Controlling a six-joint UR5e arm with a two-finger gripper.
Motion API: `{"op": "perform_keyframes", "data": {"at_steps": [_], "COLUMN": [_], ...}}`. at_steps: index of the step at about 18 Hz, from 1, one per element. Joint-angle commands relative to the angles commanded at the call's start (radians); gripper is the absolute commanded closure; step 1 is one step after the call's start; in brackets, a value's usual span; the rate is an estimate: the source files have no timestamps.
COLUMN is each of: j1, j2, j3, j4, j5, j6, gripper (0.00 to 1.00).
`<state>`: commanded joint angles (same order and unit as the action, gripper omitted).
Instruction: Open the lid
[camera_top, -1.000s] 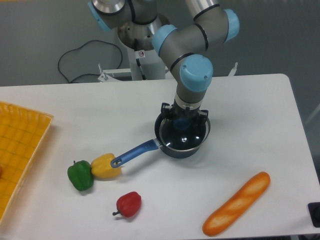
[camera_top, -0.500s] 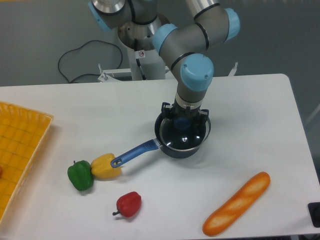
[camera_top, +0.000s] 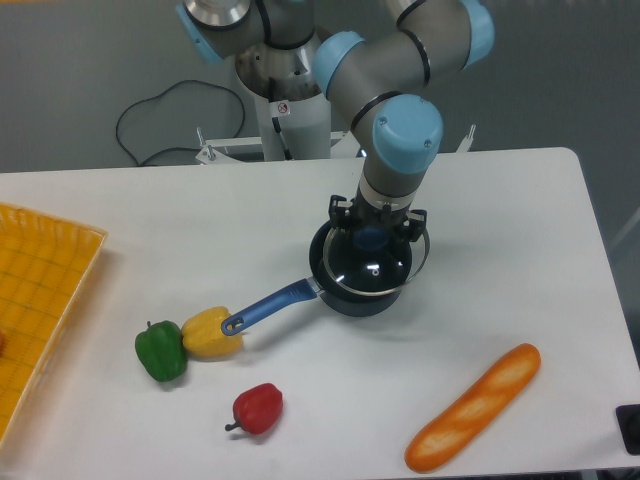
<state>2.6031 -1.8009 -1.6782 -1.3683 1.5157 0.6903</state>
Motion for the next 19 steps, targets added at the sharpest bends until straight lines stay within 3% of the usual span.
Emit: {"op": "perform_keyframes", "data": {"at_steps": [7,19], "j1": [0.02,0.061], "j2": [-0.009,-0.011], "j3": [0.08,0.103], "j4": [-0.127,-0.149], "j5": [-0.022,-0.081], "j6": [0.002,0.06], "gripper": [0.45,0.45]}}
